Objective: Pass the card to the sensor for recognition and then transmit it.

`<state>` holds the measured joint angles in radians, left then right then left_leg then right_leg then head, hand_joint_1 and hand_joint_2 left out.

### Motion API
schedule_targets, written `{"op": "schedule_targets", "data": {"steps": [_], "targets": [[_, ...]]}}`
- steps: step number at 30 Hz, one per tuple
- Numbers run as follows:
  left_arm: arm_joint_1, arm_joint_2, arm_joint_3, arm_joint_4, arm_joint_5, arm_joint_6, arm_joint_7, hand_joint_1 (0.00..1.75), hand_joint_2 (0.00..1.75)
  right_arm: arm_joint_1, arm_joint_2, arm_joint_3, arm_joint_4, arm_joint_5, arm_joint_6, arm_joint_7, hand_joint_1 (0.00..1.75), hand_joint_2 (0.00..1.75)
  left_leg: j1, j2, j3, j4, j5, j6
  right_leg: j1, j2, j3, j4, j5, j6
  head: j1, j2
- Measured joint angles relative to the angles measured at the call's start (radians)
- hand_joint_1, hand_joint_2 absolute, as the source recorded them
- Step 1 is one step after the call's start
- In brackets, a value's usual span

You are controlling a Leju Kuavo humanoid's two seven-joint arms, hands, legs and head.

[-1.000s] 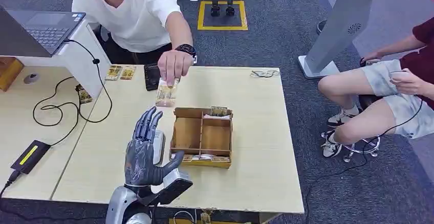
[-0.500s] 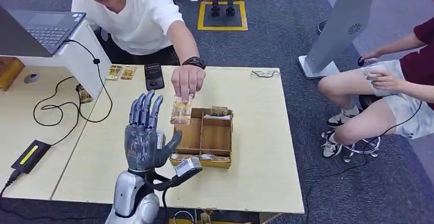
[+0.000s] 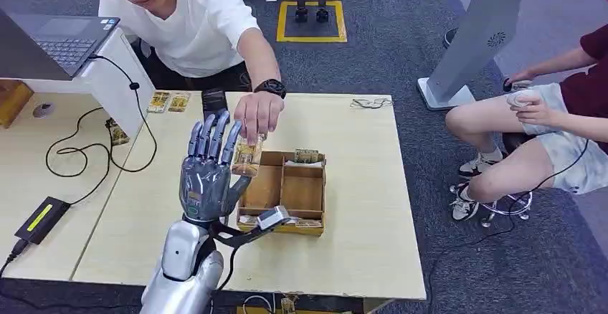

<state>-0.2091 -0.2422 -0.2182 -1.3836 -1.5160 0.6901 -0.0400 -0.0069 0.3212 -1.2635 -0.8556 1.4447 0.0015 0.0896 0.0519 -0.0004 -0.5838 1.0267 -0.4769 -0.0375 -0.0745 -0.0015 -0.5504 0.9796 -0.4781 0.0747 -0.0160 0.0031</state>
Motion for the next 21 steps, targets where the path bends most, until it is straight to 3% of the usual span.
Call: {"op": "schedule_targets", "data": {"steps": [5, 6, 8, 16, 21], "targets": [[-0.015, 0.01, 0.0, 0.0, -0.006, 0.0, 0.059, 0.05, 1.75, -0.01, 0.0, -0.02, 0.005, 0.022, 0.0, -0.013, 0.0, 1.75, 0.0, 0.0, 0.0, 0.0, 0.0, 0.0, 0.0, 0.0, 0.0, 0.0, 0.0, 0.0, 0.0, 0.0], [-0.015, 0.011, 0.0, -0.001, -0.006, 0.0, 0.061, 1.75, 1.75, -0.011, 0.0, -0.024, 0.006, 0.023, 0.0, -0.016, 0.0, 1.75, 0.0, 0.0, 0.0, 0.0, 0.0, 0.0, 0.0, 0.0, 0.0, 0.0, 0.0, 0.0, 0.0, 0.0], [-0.015, 0.011, 0.0, -0.002, -0.002, 0.0, 0.044, 1.75, 1.75, -0.014, 0.0, -0.032, 0.01, 0.027, 0.0, -0.018, 0.0, 1.75, 0.0, 0.0, 0.0, 0.0, 0.0, 0.0, 0.0, 0.0, 0.0, 0.0, 0.0, 0.0, 0.0, 0.0], [-0.006, -0.007, 0.032, -0.048, 0.042, 0.0, -0.114, 1.75, 1.75, -0.022, 0.0, -0.049, 0.01, 0.042, -0.001, -0.03, 0.0, 1.75, 0.0, 0.0, 0.0, 0.0, 0.0, 0.0, 0.0, 0.0, 0.0, 0.0, 0.0, 0.0, 0.0, 0.0], [-0.003, -0.029, 0.057, -0.064, 0.04, 0.003, -0.147, 1.75, 1.75, -0.024, 0.0, -0.053, 0.01, 0.064, -0.005, -0.042, 0.0, 1.75, 0.0, 0.0, 0.0, 0.0, 0.0, 0.0, 0.0, 0.0, 0.0, 0.0, 0.0, 0.0, 0.0, 0.0]]}}
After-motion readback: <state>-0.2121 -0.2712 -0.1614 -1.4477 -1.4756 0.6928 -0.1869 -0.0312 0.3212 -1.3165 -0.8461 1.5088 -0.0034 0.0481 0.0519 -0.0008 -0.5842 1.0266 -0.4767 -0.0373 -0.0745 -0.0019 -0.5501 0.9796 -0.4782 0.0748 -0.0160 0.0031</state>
